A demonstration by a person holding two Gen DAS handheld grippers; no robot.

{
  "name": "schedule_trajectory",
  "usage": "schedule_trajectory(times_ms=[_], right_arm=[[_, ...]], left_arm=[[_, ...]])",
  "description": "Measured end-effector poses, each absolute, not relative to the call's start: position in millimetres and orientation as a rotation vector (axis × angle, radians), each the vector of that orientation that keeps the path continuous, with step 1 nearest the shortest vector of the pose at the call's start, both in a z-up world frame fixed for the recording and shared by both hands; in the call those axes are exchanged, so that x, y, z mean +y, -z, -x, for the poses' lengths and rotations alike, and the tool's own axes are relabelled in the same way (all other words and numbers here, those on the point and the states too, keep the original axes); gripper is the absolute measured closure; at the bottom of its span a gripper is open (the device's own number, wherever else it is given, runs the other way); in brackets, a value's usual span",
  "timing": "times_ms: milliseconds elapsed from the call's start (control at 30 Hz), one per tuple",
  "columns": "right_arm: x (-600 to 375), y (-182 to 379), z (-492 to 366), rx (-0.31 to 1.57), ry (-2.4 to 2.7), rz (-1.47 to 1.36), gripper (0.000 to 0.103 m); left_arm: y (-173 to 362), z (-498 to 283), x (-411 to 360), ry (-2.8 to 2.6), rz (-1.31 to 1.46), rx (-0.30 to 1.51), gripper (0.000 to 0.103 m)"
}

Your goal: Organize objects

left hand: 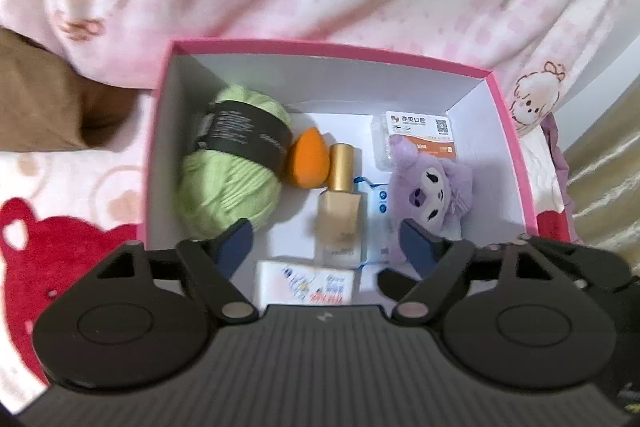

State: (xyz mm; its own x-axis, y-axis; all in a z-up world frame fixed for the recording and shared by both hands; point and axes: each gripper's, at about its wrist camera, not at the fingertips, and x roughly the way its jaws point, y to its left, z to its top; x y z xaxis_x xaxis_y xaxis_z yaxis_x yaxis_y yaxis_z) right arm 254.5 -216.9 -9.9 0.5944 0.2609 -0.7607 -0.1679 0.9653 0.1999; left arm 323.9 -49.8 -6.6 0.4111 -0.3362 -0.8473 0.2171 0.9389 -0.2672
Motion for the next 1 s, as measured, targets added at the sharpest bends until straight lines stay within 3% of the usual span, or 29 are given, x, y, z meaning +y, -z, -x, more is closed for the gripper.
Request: schedule_trajectory(times_ms=[167,600,1000], right_arm=[[-216,-19,-223,0.851,-0.264,-0.101,0.055],[-216,-80,-148,0.804,-0.196,-0.065,0.037],[-217,-86,-96,0.811,-0.129,-0.081,0.023]], left_arm=[[-26,-290,-32,0.335,0.094,1.025,0.007],[-97,-199,2,0.234,-0.024,0.989,0.002],[-97,-139,8,0.22,-0.007,1.009,0.002]])
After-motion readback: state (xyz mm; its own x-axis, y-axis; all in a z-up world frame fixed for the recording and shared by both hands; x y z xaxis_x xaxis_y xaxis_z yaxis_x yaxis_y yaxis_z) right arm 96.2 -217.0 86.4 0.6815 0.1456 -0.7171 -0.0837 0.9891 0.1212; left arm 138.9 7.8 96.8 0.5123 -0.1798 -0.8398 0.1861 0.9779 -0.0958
